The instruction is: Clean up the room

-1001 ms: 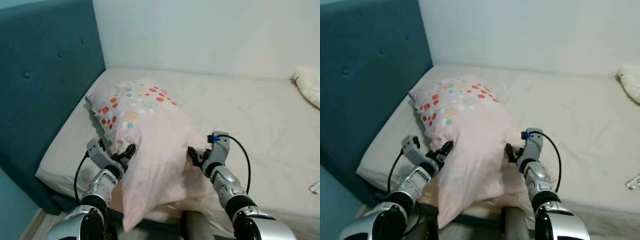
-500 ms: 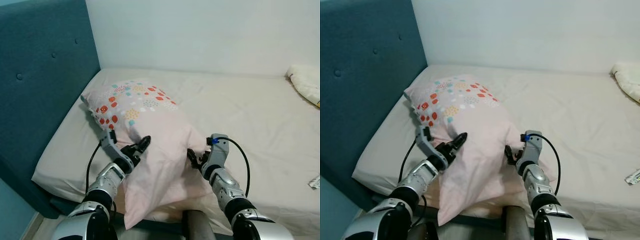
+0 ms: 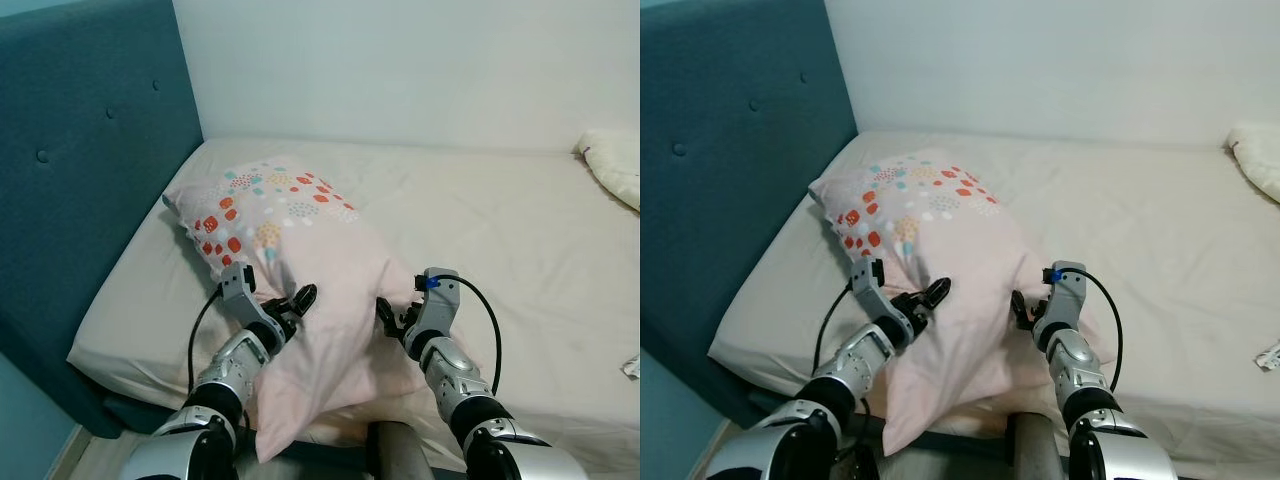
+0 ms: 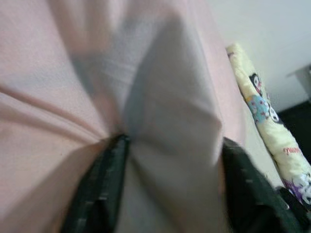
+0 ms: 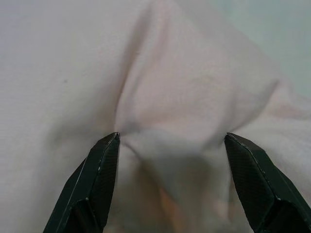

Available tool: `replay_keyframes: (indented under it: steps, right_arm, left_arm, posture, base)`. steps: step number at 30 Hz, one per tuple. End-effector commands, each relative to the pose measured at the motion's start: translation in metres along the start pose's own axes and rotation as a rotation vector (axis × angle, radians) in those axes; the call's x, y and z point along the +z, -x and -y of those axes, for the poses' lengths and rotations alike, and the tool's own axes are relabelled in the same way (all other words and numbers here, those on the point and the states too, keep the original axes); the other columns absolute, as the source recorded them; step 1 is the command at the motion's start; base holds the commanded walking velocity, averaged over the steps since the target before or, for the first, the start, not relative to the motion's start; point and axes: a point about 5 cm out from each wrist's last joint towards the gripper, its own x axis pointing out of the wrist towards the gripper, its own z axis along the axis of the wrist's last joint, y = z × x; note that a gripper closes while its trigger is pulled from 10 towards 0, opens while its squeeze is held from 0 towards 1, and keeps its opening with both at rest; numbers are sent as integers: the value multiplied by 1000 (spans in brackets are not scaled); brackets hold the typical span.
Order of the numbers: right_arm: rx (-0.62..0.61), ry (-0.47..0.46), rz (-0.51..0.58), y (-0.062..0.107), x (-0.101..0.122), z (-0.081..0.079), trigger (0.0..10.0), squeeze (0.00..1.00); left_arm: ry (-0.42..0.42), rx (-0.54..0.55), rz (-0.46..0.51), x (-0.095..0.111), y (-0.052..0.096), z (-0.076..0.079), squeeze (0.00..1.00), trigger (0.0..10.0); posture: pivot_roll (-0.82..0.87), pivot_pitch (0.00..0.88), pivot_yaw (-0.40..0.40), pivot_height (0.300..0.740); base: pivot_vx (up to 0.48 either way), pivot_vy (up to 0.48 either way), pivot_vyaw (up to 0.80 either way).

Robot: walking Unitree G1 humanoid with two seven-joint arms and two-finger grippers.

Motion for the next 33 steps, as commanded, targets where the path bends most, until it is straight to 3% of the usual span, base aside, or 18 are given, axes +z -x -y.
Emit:
replay_keyframes:
  steps: [1, 4, 11, 21, 24, 25, 29, 30, 32, 33]
  right_arm:
    - [0, -20, 14, 0, 1, -2, 10000, 0]
    - [-6, -21, 19, -1, 3, -1, 10000, 0]
    - [-11, -20, 23, 0, 4, 0, 10000, 0]
    - [-8, -20, 27, -1, 5, -1, 10000, 0]
    - [-2, -17, 32, -2, 8, -2, 10000, 0]
    - [-2, -17, 32, -2, 8, -2, 10000, 0]
    - [4, -14, 35, -3, 10, -3, 10000, 0]
    - [4, -14, 35, -3, 10, -3, 10000, 0]
    - [7, -12, 36, -4, 11, -4, 10000, 0]
    - [7, -12, 36, -4, 11, -4, 10000, 0]
  left_arm:
    - [-2, -32, -69, -16, -1, 8, 0, 0]
    - [-45, -36, -123, -28, -3, 14, 0, 0]
    - [-86, -48, -134, -29, -3, 17, 0, 0]
    - [-287, 29, -29, 1, -6, 12, 0, 0]
    - [-407, 150, 165, 64, -5, 2, 0, 0]
    - [-407, 150, 165, 64, -5, 2, 0, 0]
    - [-450, 224, 356, 130, 6, -1, 0, 0]
    - [-450, 224, 356, 130, 6, -1, 0, 0]
    - [-488, 271, 459, 164, 15, 0, 0, 0]
    - [-488, 271, 459, 164, 15, 0, 0, 0]
  posture:
    - [-151, 12, 15, 546]
    - [-153, 11, 18, 546]
    - [-153, 14, 18, 546]
    - [-154, 8, 13, 546]
    - [-153, 1, 10, 546]
    - [-153, 1, 10, 546]
    - [-145, 0, 8, 546]
    - [-145, 0, 8, 546]
    - [-144, 0, 8, 546]
    - [-144, 0, 8, 546]
  base:
    - [0, 0, 0]
    - [0, 0, 0]
    - [0, 0, 0]
    - [0, 0, 0]
    - [0, 0, 0]
    - [0, 0, 0]
    - [0, 0, 0]
    - [0, 0, 0]
    - [0, 0, 0]
    - [0, 0, 0]
